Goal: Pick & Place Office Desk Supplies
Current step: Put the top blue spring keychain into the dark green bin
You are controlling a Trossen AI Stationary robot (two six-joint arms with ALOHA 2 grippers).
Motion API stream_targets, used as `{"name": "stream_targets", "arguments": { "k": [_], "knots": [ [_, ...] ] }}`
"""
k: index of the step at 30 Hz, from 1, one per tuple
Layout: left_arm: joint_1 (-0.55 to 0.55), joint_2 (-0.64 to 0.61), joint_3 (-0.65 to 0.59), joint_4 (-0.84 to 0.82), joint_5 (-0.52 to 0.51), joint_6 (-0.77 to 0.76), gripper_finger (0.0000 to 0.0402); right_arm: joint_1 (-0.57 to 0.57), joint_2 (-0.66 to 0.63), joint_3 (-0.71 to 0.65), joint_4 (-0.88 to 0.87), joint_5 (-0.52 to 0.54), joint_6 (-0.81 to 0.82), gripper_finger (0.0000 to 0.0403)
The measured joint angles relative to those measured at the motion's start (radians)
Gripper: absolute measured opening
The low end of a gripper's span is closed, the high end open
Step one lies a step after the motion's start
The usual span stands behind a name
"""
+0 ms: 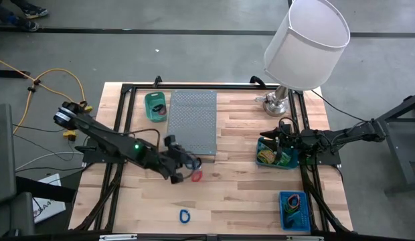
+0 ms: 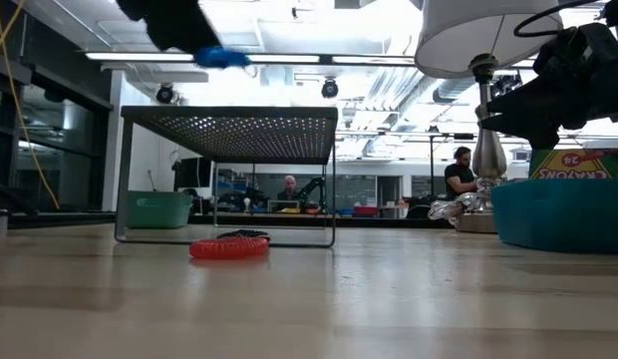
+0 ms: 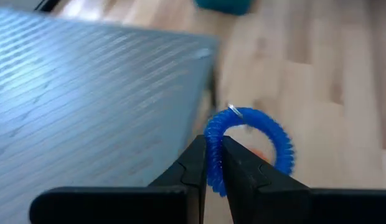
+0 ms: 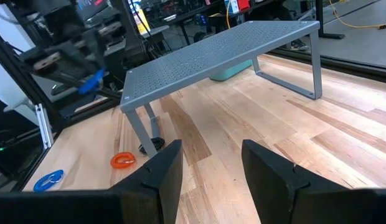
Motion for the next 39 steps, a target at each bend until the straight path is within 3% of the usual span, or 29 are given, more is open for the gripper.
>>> {"name": "stream_targets", "arguments": {
  "k": [16,23,32,39],
  "knots": [
    [0.269,-0.3,0.0,-0.553,-0.014,-0.251,0.0031,0.0,0.0,0.0,0.0,0.0,0.0,0.0153],
    [0.437,-0.375,0.0,-0.676,-0.011,-0.31,0.0031,0.0,0.0,0.0,0.0,0.0,0.0,0.0153],
    [0.797,-0.395,-0.006,-0.641,0.072,-0.114,0.0031,0.0,0.0,0.0,0.0,0.0,0.0,0.0153],
    [1.094,-0.358,-0.087,-0.408,0.361,0.211,0.0031,0.0,0.0,0.0,0.0,0.0,0.0,0.0153]
  ]
}}
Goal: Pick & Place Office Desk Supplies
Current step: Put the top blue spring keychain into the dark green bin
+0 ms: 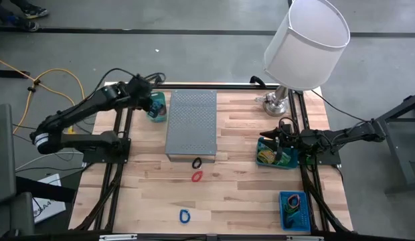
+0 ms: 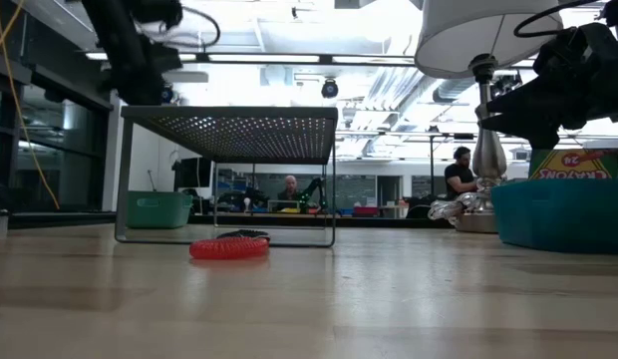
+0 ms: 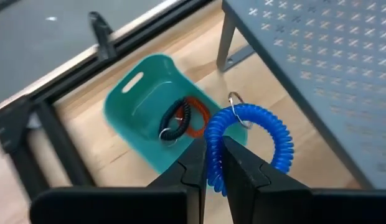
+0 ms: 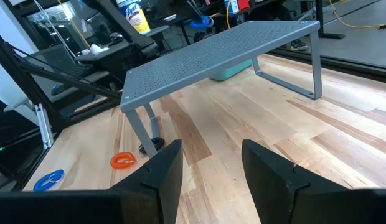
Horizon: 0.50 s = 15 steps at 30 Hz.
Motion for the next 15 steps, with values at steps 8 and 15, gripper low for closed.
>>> {"name": "stream_targets", "arguments": {
  "k": [8,15],
  "knots": [
    [0.258,0.065,-0.088,0.073,0.226,0.23,0.0031,0.0,0.0,0.0,0.0,0.0,0.0,0.0153],
    [0.314,0.158,-0.117,0.084,0.251,0.251,0.0031,0.0,0.0,0.0,0.0,0.0,0.0,0.0153]
  ]
}}
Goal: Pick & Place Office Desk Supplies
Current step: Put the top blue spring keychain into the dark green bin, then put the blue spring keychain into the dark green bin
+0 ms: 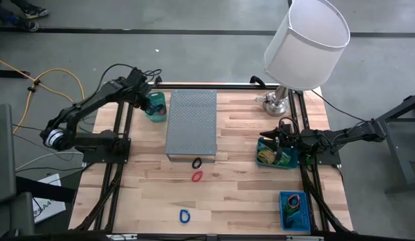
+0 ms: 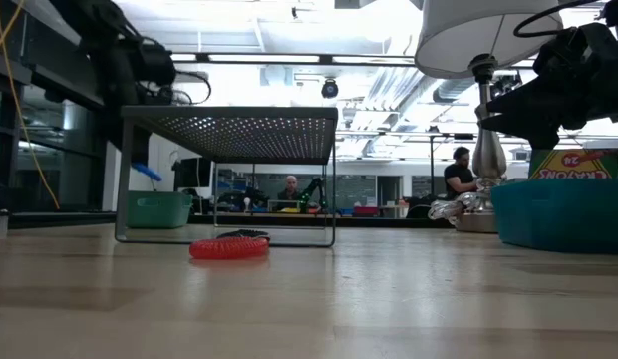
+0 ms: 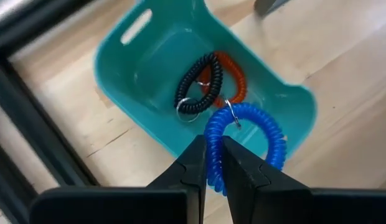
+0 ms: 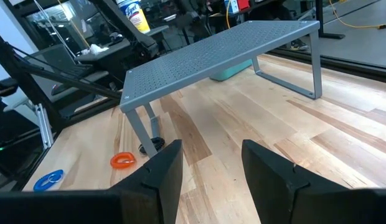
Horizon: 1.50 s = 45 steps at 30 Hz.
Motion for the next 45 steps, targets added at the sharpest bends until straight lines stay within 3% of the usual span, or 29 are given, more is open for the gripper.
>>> {"name": "stream_targets", "arguments": {
  "k": [14,21,30,40,45],
  "knots": [
    [-0.02,0.217,-0.003,0.051,0.001,-0.026,0.0031,0.0,0.0,0.0,0.0,0.0,0.0,0.0153],
    [-0.02,0.22,-0.003,0.073,0.001,-0.04,0.0035,0.0,0.0,0.0,0.0,0.0,0.0,0.0153],
    [-0.02,0.22,-0.003,0.073,0.001,-0.038,0.0071,0.0,0.0,0.0,0.0,0.0,0.0,0.0153],
    [-0.02,0.217,-0.002,0.072,0.0,-0.036,0.0073,0.0,0.0,0.0,0.0,0.0,0.0,0.0153],
    [-0.004,0.158,0.012,0.073,0.0,-0.028,0.0073,0.0,0.0,0.0,0.0,0.0,0.0,0.0153]
  ]
}}
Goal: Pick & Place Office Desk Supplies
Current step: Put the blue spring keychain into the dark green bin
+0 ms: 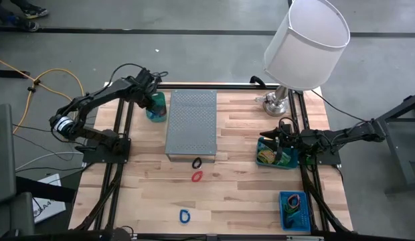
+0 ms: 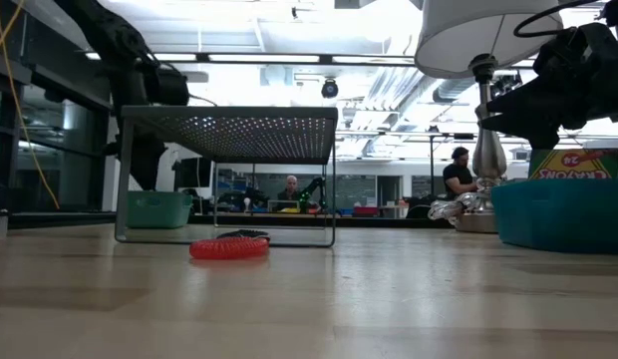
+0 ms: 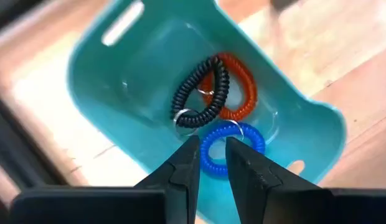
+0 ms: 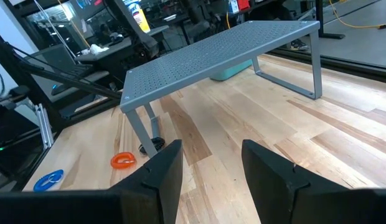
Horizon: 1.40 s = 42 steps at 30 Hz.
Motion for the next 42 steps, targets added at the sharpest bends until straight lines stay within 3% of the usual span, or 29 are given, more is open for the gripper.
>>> {"name": "stream_targets", "arguments": {
  "k": [10,20,30,42],
  "knots": [
    [0.002,-0.203,0.01,0.002,-0.003,0.004,0.0073,0.0,0.0,0.0,0.0,0.0,0.0,0.0153],
    [-0.085,-0.29,0.01,0.004,0.027,-0.011,0.0074,0.0,0.0,0.0,0.0,0.0,0.0,0.0153],
    [-0.423,-0.359,0.01,0.024,0.008,-0.117,0.0074,0.0,0.0,0.0,0.0,0.0,0.0,0.0153],
    [-0.92,-0.364,0.01,0.094,-0.247,-0.248,0.0073,0.0,0.0,0.0,0.0,0.0,0.0,0.0153]
  ]
}}
